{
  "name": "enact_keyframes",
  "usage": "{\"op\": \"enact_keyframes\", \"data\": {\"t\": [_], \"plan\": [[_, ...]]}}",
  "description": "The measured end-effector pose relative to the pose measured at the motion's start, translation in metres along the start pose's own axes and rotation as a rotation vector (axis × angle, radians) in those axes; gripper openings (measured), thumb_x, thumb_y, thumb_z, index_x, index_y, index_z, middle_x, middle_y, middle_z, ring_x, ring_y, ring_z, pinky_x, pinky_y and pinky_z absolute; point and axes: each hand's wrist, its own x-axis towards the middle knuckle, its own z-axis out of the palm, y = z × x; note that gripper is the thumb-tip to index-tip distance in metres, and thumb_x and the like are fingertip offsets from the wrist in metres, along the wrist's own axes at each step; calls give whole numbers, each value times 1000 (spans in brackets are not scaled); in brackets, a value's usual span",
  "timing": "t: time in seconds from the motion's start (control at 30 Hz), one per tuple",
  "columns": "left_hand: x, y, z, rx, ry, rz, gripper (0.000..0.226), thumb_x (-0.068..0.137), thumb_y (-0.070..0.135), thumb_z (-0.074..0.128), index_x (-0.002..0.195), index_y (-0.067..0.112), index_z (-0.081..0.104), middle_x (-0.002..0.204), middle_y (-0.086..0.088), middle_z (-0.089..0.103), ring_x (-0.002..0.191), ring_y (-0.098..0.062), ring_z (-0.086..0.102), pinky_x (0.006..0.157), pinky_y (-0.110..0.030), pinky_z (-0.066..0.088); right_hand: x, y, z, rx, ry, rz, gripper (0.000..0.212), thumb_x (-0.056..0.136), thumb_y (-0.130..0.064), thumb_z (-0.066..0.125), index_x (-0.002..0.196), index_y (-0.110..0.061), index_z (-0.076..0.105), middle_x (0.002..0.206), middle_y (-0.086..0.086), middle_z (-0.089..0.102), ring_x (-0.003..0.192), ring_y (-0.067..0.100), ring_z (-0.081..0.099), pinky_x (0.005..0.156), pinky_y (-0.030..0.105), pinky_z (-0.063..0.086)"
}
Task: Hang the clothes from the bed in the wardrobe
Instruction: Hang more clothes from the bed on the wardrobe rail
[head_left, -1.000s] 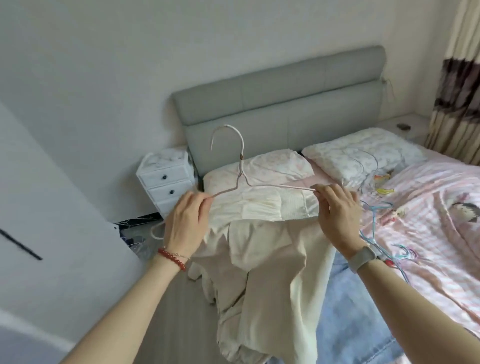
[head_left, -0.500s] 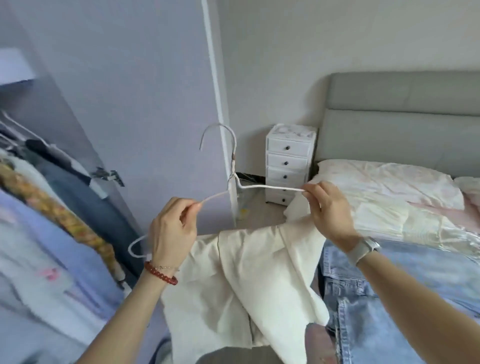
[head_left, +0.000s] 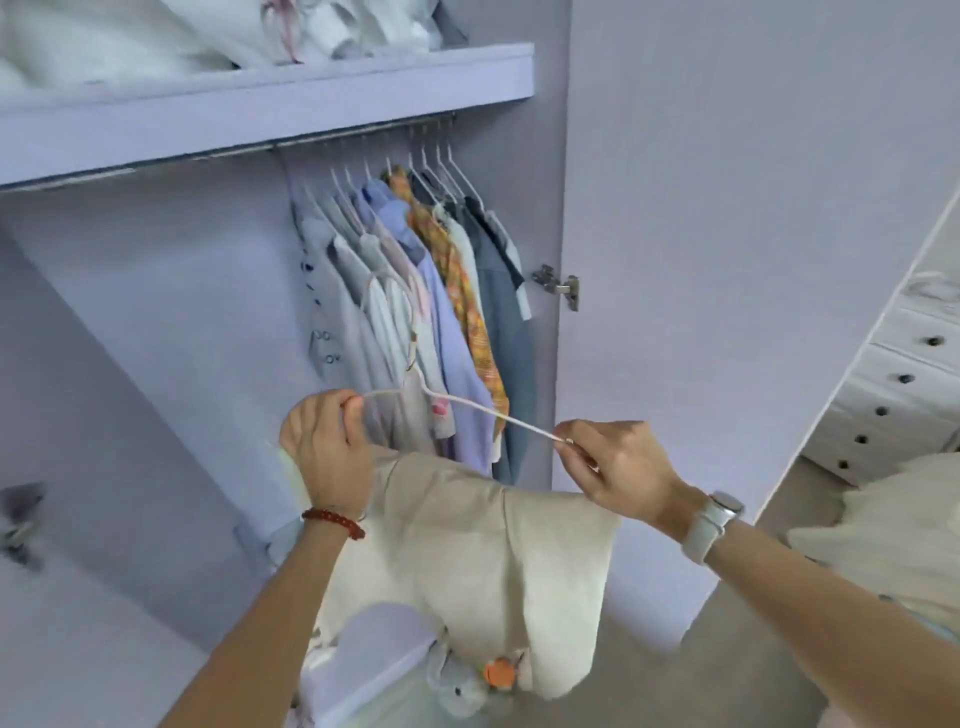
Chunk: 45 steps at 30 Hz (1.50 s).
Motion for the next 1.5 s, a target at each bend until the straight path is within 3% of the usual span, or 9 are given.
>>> {"op": "enact_keyframes", "data": {"t": [0.23, 0.4, 0.6, 0.8, 1.0, 1.17, 1.27, 1.37, 1.5], "plan": [[68, -44, -57, 170, 68, -194, 43, 90, 13, 52, 131, 9, 44, 135, -15, 39, 127, -33, 32, 105, -47, 22, 103, -58, 86, 248, -27, 125, 31, 89, -29, 41, 83, -10, 65, 58, 6, 64, 56, 33, 59, 48, 32, 42], [115, -39, -74, 381, 143, 27, 50, 83, 7, 55, 132, 9, 45, 141, -21, 35, 131, -42, 29, 102, -57, 28, 176, -75, 146, 400, -107, 263, 17, 91, -17, 47, 88, -7, 60, 71, 15, 64, 73, 37, 58, 59, 36, 37], [197, -31, -62, 677, 180, 238, 65, 76, 7, 58, 138, 13, 39, 148, -23, 25, 136, -46, 19, 106, -60, 19, 270, -91, 192, 626, -47, 377, 19, 87, -5, 46, 70, -10, 52, 58, 9, 51, 60, 31, 52, 52, 30, 24], [245, -60, -45, 859, 166, 93, 77, 83, 21, 54, 146, 21, 9, 153, -18, 6, 140, -42, 3, 111, -58, 11, 341, -94, 229, 726, 21, 436, 18, 89, -6, 44, 86, 1, 59, 80, 21, 64, 76, 36, 59, 56, 29, 30], [252, -77, -34, 962, 271, 110, 83, 78, 21, 61, 146, 19, 12, 151, -21, 17, 137, -45, 14, 103, -65, 20, 368, -91, 263, 677, -88, 624, 25, 93, -11, 35, 103, 2, 54, 97, 26, 62, 89, 40, 58, 63, 34, 36], [250, -76, -34, 944, 238, 86, 82, 81, 27, 57, 147, 21, 8, 152, -20, 13, 139, -43, 10, 104, -66, 17, 347, -81, 273, 672, -131, 552, 27, 94, -11, 35, 114, 2, 47, 97, 24, 59, 88, 40, 58, 67, 40, 43], [248, -66, -30, 864, 232, 44, 81, 80, 29, 56, 147, 22, 10, 153, -18, 10, 140, -41, 6, 106, -64, 11, 339, -72, 263, 670, -182, 485, 36, 94, -12, 37, 128, -3, 42, 119, 20, 53, 105, 38, 53, 77, 39, 43], [240, -58, -27, 751, 239, 21, 76, 80, 26, 55, 146, 20, 17, 153, -17, 11, 141, -39, 6, 107, -62, 8, 321, -63, 246, 666, -197, 365, 47, 93, -13, 41, 139, -7, 31, 137, 16, 39, 124, 32, 41, 94, 34, 37], [206, -54, -11, 669, 202, 94, 64, 81, 24, 51, 141, 15, 33, 149, -19, 24, 138, -41, 17, 107, -61, 10, 280, -45, 210, 594, -117, 144, 45, 91, -7, 45, 136, -2, 36, 136, 17, 41, 128, 30, 37, 105, 30, 29]]}}
